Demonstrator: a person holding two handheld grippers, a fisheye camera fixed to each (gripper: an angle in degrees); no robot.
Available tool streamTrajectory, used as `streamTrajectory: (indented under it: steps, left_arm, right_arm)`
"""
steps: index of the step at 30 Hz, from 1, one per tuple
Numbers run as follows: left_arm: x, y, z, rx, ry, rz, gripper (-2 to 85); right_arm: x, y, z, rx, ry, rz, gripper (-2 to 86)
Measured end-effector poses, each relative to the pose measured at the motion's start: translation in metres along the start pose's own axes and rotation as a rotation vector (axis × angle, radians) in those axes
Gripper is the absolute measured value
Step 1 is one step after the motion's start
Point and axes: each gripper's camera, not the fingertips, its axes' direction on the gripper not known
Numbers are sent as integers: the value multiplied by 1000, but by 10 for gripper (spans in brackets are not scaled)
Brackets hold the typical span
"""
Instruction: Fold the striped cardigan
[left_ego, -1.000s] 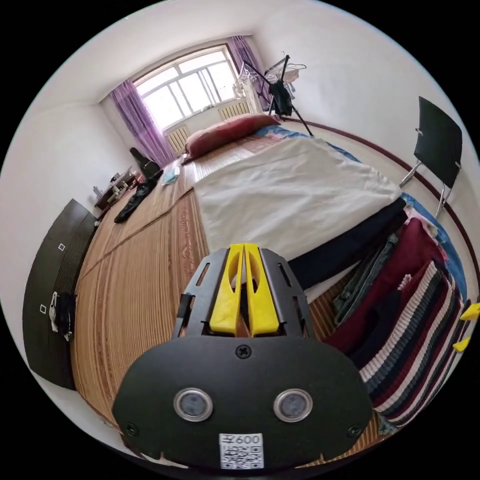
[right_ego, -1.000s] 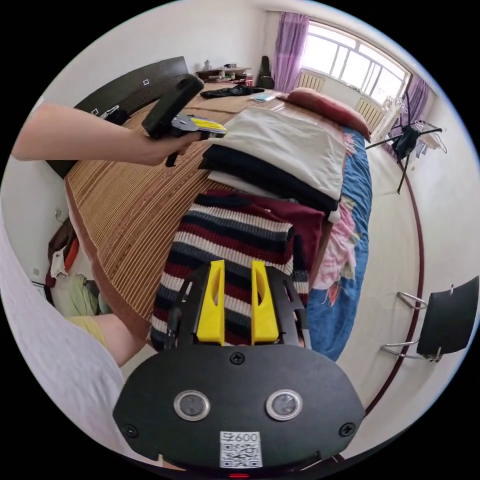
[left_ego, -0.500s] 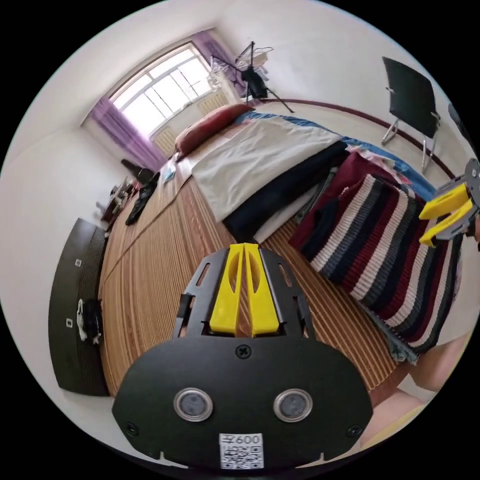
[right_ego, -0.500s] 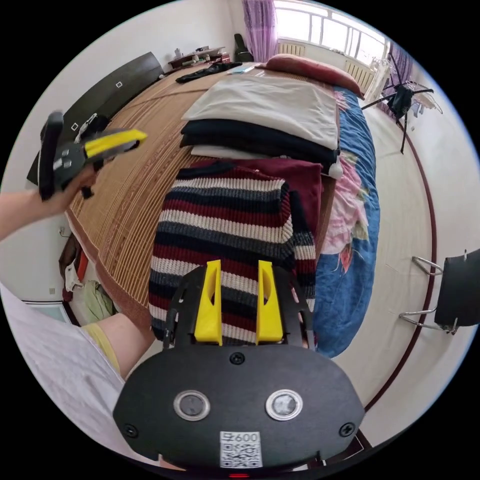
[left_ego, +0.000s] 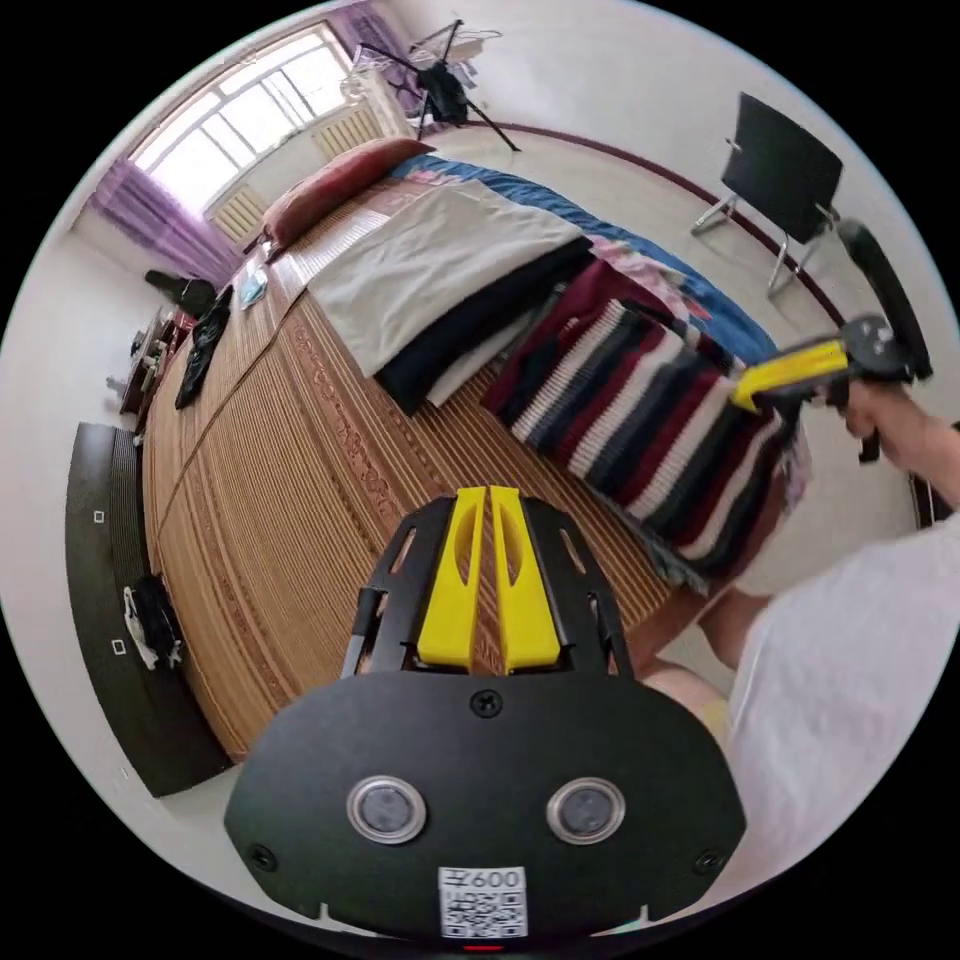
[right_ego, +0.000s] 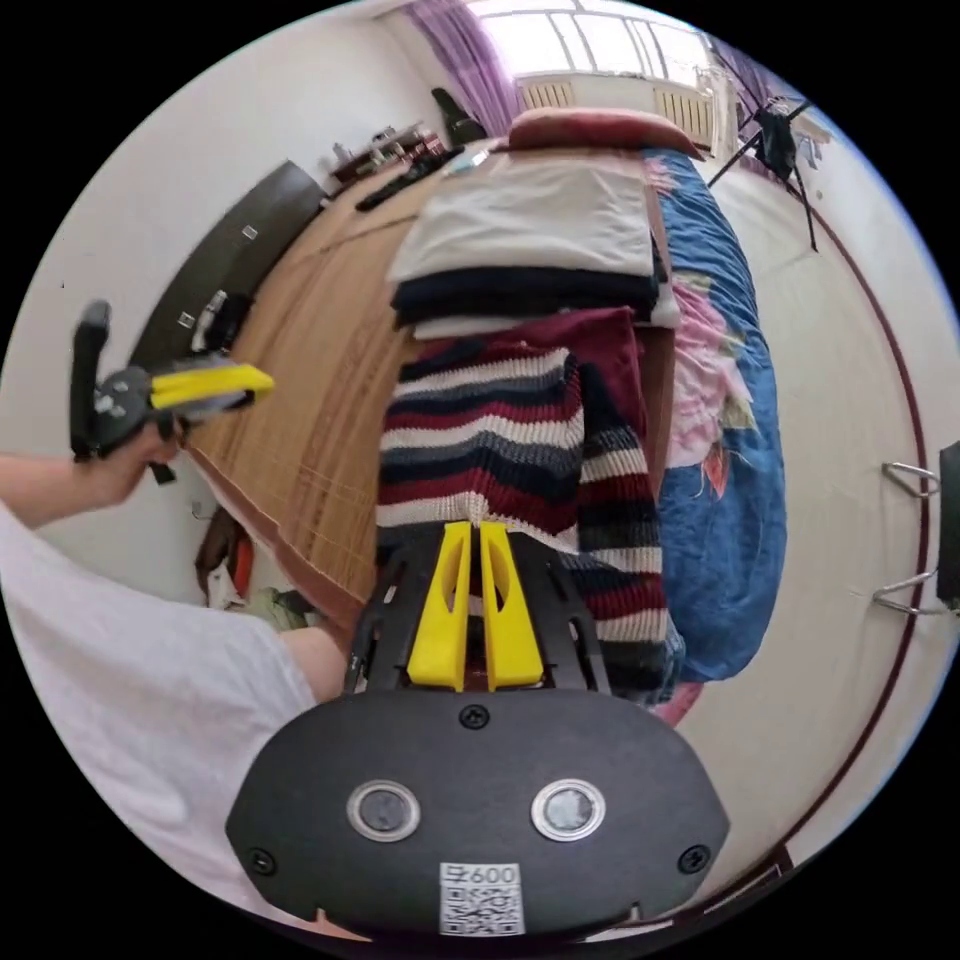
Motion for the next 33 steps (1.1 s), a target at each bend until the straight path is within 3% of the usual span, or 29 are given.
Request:
streamTrajectory:
  steps: [4, 9, 11, 16, 19, 25, 28, 33]
  left_arm:
    - [13, 51, -10, 10, 125, 14, 86]
    - [-1, 119, -31, 236, 362, -66, 163]
    - [-16, 146, -37, 324, 399, -150, 171]
    - [-69, 223, -57, 590, 347, -340, 170]
    - [-124, 294, -65, 784, 227, -530, 114]
    - [-207, 401, -54, 1026, 206, -625, 59]
    - [-223, 411, -42, 978, 172, -546, 84]
    - [-201, 489, 22, 755, 159, -801, 127]
  right_arm:
    - [-20, 6, -96, 130, -296, -100, -9]
    - [-97, -19, -167, 195, -395, -208, -8]
    - [-136, -40, -204, 305, -487, -211, -8]
    - [-214, -89, -303, 629, -814, -222, -8]
    - [-265, -116, -369, 781, -780, -306, -8]
    - [-323, -168, -416, 747, -769, -357, -8]
    - [-352, -185, -420, 770, -763, -389, -8]
    - [-396, -179, -409, 749, -716, -410, -8]
